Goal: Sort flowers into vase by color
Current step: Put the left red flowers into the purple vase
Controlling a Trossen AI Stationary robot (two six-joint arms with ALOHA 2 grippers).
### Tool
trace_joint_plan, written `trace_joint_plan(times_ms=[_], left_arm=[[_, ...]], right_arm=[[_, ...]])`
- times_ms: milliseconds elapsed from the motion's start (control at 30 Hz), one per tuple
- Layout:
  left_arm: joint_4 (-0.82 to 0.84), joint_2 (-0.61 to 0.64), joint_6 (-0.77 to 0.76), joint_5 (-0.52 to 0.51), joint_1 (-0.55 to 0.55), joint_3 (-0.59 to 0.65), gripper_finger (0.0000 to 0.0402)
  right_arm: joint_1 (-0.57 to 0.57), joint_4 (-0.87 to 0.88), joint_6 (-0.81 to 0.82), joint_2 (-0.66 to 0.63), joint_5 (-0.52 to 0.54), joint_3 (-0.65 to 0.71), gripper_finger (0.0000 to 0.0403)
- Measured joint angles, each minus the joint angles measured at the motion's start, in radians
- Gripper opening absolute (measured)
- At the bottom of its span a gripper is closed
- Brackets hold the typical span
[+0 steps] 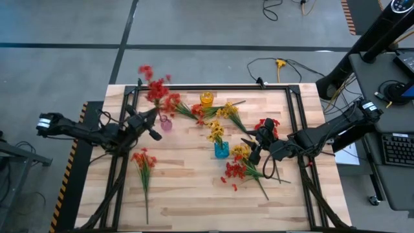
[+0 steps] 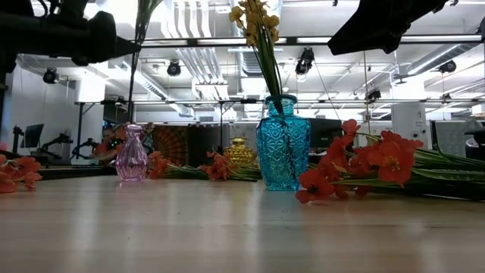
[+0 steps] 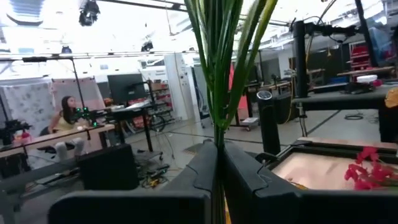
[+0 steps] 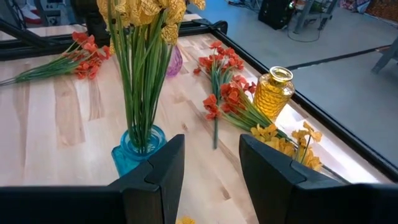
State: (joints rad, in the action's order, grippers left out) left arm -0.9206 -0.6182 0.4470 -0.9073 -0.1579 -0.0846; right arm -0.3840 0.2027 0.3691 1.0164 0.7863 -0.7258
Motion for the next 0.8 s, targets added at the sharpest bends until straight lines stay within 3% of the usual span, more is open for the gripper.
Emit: trace_joint_plan(times_ms=[233,433,800], left_arm=[[-0.003,-0.011,-0.004,0.001,0.042,0.004,0.0000],[-0.032,-0.014,-0.028,0.083,0.086,0.004,0.0000],[-0.066,-0.014,-0.122,0.112,0.156,0.070,0.0000]], right_arm=[[0.000,0.000,0.006,0.000,0.000,0.000,0.0146],[0.000,0.001,0.006,0.000,0.000,0.000,0.0146],[0.000,0.002,0.005,0.000,0.000,0.000,0.0146]])
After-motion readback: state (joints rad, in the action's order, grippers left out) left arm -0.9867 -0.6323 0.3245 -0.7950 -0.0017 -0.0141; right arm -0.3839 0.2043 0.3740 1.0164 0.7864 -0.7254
